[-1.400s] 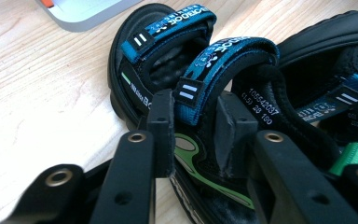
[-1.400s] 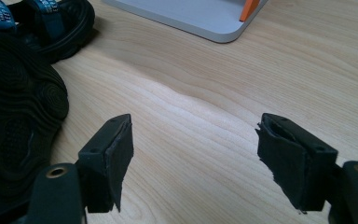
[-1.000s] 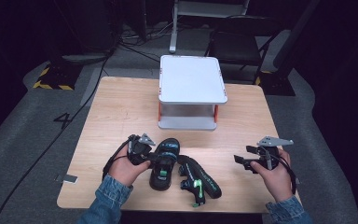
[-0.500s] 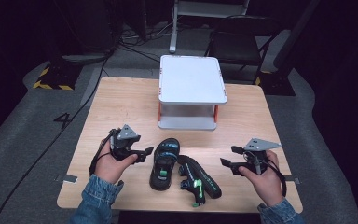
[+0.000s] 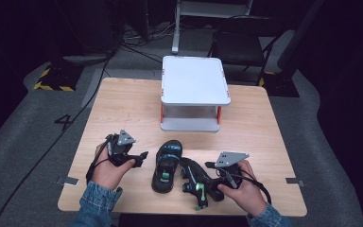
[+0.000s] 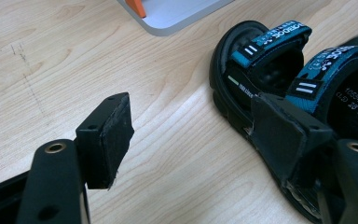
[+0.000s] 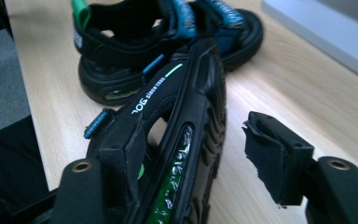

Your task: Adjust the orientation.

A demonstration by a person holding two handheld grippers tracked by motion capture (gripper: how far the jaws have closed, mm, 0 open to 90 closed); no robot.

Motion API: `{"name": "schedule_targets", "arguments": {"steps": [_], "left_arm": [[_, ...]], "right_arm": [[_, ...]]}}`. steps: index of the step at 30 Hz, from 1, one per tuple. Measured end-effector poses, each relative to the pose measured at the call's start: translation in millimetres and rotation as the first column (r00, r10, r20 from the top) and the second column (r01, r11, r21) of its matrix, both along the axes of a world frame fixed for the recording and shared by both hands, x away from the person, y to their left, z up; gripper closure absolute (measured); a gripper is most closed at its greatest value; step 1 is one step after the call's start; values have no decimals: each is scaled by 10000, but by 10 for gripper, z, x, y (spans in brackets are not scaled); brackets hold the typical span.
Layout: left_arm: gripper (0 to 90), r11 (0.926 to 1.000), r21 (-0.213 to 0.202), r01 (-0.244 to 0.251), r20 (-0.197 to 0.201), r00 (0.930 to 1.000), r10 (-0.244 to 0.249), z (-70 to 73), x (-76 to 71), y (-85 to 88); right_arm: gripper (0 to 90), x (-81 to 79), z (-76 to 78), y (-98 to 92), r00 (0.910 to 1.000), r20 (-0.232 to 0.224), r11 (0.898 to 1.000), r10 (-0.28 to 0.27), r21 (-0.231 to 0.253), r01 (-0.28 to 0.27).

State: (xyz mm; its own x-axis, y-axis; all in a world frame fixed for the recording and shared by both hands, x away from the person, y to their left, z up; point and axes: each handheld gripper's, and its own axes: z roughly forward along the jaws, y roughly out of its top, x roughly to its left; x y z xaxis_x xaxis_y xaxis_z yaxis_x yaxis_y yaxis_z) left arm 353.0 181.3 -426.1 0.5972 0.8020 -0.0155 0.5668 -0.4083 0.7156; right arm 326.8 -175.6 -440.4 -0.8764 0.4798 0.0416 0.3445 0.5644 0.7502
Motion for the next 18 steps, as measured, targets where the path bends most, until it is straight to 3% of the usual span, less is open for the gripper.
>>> {"name": "schedule_targets", "arguments": {"steps": [10, 13, 18], "left_arm": [[293, 10000, -36, -33, -93, 10000, 33, -32, 4, 24], [293, 9999, -48, -121, -60, 9999, 121, -30, 5, 54], [294, 9998, -130, -130, -96, 9999, 128, -35, 25, 57]], "right_arm": [[543, 3, -16, 26, 9999, 116, 10000, 72, -2, -72], [547, 23, -13, 8, 10000, -47, 9999, 17, 102, -16], [545, 14, -25, 21, 10000, 49, 9999, 26, 110, -27]]}}
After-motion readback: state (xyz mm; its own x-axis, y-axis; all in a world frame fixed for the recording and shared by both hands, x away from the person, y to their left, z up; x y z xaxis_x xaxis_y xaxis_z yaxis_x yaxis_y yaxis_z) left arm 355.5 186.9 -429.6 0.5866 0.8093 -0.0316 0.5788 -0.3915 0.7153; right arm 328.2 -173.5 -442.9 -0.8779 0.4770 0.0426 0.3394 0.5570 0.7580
